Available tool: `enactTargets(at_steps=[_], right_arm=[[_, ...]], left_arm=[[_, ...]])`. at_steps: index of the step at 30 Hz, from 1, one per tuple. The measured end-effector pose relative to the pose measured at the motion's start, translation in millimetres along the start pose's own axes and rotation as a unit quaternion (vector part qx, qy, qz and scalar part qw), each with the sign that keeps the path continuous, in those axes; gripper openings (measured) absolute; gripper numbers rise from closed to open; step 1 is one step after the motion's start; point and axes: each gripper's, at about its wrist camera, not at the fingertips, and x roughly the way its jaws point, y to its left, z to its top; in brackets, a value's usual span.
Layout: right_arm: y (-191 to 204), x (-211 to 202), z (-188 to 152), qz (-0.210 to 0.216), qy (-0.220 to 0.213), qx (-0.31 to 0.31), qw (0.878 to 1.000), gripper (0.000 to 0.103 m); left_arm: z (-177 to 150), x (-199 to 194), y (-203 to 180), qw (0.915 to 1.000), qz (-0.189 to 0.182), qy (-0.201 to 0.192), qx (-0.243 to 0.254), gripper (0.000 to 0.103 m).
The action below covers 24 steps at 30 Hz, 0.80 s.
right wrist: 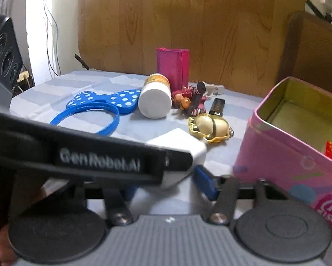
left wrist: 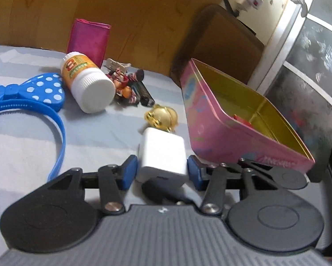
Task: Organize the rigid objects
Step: 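Grasp the white charger with the left tool, then carry the white charger into the pink tin and release it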
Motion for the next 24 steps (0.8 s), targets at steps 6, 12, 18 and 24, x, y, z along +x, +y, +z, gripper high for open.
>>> enactTargets(at_steps=[6,12,18,24], right_arm=[[6.1,-28.2,-20.9,-0.006,-0.027,0.0,1.0,0.042],[2.6,-55.1,-31.9,-0.017,-0.079,0.026,0.996,0.042],[-4.9,-75.3,-36.1,-0.052,-0.137,0.034,0.989,0.041],[-26.9,-109.4,-27.5,-0.121,-0.224,0.032,0.966,0.041]], left_arm=[[-19.7,-18.8,-8.9,0.9994,-0.024,0.003,-0.026,0.052],[-29.7,-23.2,-30.6,0.9991,-0.034,0.001,-0.027,0.053],[-18.2,-25.1,-59.4,0.9985,-0.052,-0.017,-0.01,0.053],[16.0,-21.3,-113.5,0.9923,-0.098,-0.058,0.048,0.053]])
